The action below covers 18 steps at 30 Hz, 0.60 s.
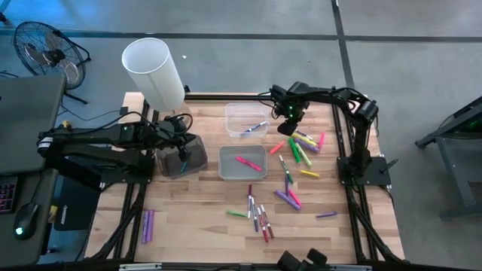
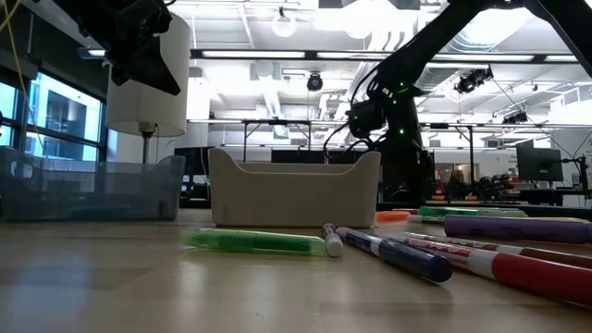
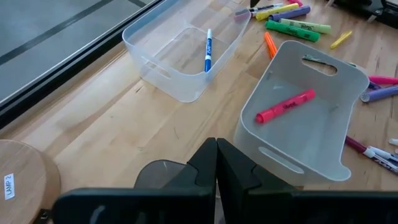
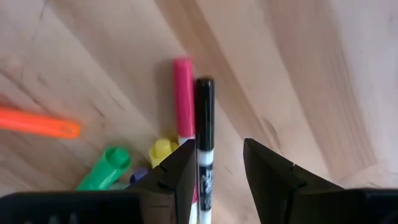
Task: Pick & Place Markers
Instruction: Put the pink marker pen into the transparent bin
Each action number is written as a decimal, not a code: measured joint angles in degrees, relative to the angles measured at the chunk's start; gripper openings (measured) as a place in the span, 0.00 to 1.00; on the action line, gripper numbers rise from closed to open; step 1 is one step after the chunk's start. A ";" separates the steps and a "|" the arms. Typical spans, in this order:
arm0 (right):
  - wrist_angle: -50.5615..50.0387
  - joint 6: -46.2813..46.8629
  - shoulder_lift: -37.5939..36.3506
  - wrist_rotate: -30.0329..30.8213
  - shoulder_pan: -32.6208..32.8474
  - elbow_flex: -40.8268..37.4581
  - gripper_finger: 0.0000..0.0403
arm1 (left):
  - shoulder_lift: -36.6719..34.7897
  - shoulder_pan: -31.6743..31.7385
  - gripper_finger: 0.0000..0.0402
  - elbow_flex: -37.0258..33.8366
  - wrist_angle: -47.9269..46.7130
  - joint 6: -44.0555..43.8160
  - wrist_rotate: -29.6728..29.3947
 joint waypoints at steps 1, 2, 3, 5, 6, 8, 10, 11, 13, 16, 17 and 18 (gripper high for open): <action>0.38 -0.02 0.00 0.48 0.02 0.00 0.31 | 0.00 0.00 0.00 0.00 -0.01 0.00 0.00; 0.48 0.00 0.00 0.65 0.00 0.00 0.31 | 0.00 0.00 0.00 0.00 0.01 0.00 0.00; 0.60 0.02 0.00 0.62 0.00 0.00 0.31 | 0.00 0.00 0.00 0.00 0.00 0.00 0.00; 0.87 0.11 0.01 -0.53 -0.01 0.00 0.31 | 0.00 0.00 0.00 0.00 0.01 0.00 0.00; 0.91 0.17 0.00 -1.46 -0.02 0.00 0.31 | 0.00 0.00 0.00 0.00 0.01 0.00 0.00; 0.98 0.22 0.02 -2.30 0.10 0.00 0.31 | 0.00 0.00 0.00 0.00 -0.01 0.01 0.02; 0.79 0.23 0.02 -1.79 0.45 0.00 0.31 | 0.00 0.00 0.00 0.00 -0.01 0.00 0.02; 0.79 0.26 0.02 -1.25 0.70 0.00 0.31 | 0.00 0.00 0.00 0.00 -0.02 0.01 0.02; 0.71 0.25 0.02 -1.26 1.23 0.00 0.31 | 0.00 0.00 0.00 0.00 0.00 0.01 0.02; 1.22 0.23 0.02 0.30 1.87 -0.01 0.31 | 0.00 0.00 0.00 0.00 -0.02 0.00 0.02; 1.48 0.27 0.02 1.14 1.90 -0.02 0.31 | 0.00 0.00 0.00 0.00 0.01 -0.02 0.04; 1.56 0.36 0.02 1.29 1.85 -0.02 0.31 | 0.00 0.00 0.00 0.00 0.01 -0.10 0.04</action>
